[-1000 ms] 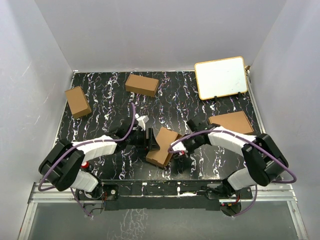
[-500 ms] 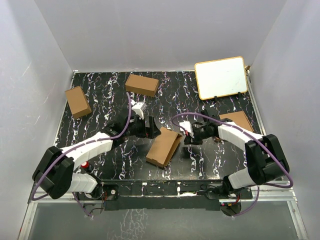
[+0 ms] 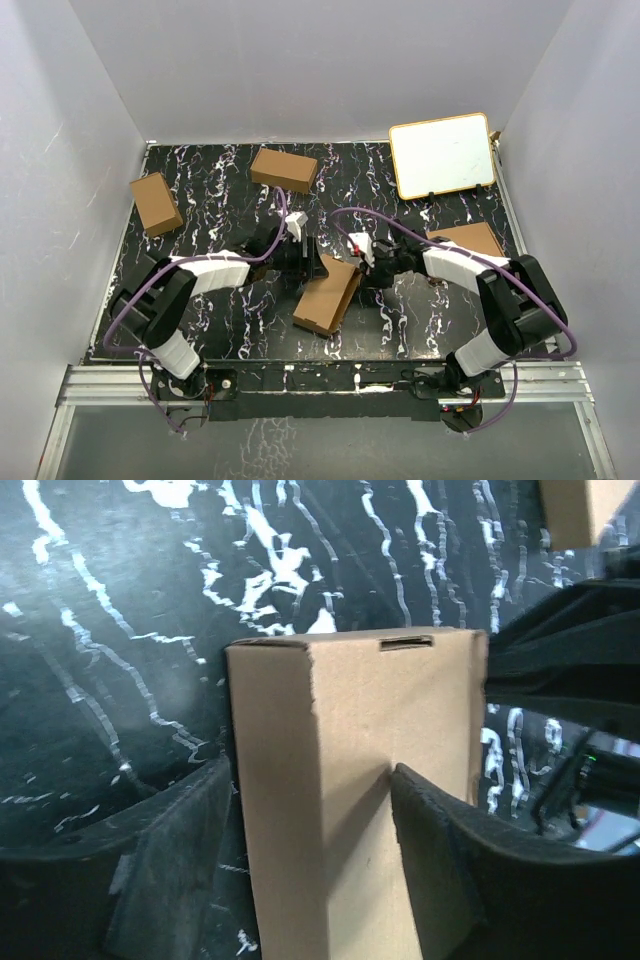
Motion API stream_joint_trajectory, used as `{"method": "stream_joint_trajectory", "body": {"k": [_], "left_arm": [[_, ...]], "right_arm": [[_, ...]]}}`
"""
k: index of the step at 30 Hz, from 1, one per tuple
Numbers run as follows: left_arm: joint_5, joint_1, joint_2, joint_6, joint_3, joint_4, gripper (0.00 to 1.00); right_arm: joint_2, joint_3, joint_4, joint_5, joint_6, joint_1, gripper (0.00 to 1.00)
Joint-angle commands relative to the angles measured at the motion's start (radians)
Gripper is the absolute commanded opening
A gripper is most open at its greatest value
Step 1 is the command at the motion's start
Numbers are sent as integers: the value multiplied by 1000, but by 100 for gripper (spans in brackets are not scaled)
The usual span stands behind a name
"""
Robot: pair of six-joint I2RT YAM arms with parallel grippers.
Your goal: Fold the paper box
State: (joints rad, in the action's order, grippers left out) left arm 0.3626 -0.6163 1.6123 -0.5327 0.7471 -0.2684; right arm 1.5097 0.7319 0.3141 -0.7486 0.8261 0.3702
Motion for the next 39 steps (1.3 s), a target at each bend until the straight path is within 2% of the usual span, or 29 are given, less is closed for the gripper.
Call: {"method": "stream_joint_trajectory", "body": {"k": [1,6,12,19,23,27,30,32,33,37,39], "left_arm": [[132,0,43,-31,38,-51,58],[185,-54,137,-29,91,-40,52],[138,-74,159,-44,112,-29,53],[41,-25,71,-90,90,-3,62],[-41,-9,-35,-94,80,39,73],[-74,-1,-149,-80,42,61,79],[-54,0,-235,-65,-7,79,79],[-31,0,-301,-69,-61,86,78],[-15,0,-328,-78,-94,80,78],[19,0,-366,-102,-198,16,78],[23,0,-337,-95,-190,0,78]], "right_arm": [[42,81,-83,73,-102,80,15],[77,125,-104,202,-97,168,15],[61,110,-106,246,-24,164,16],[9,129,46,95,111,3,18],[-49,100,73,-22,155,-81,18],[-73,70,117,-138,215,-88,18],[-40,83,317,-261,398,-88,16],[-24,84,384,-273,455,-87,15],[-24,75,358,-233,419,-87,14],[-41,33,75,13,114,-83,13],[-24,57,37,57,45,-82,14]]}}
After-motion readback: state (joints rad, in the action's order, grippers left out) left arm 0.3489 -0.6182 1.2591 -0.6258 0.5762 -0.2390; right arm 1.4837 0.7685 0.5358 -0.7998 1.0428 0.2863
